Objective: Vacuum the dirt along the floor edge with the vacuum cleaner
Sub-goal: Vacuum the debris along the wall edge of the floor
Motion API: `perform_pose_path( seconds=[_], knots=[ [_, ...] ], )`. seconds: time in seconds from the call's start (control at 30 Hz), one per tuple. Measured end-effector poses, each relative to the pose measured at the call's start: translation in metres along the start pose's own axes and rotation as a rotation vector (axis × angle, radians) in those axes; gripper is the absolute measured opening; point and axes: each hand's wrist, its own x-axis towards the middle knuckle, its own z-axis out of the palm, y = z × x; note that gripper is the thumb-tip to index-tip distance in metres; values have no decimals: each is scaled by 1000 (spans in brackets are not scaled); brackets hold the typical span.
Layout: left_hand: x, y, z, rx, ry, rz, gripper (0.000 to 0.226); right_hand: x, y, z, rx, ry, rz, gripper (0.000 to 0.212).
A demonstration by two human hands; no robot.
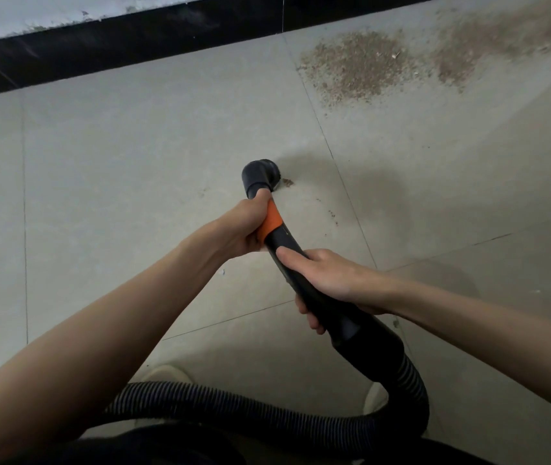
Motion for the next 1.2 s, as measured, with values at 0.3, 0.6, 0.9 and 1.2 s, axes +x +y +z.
perform_pose_path(
  seconds=[0.3,0.6,0.9,1.2],
  knots=[
    [-2,3,10,65,-47,-1,27,-15,2,5,51,88,0,50],
    [-6,6,32,40,-108,52,29,-27,12,-6,74,171,-28,48],
    [-9,-28,-28,-213,269,108,42,8,-7,10,-194,-9,-98,47],
    [-5,-49,-58,-313,381,62,40,25,-26,27,-359,-80,-56,47]
  ],
)
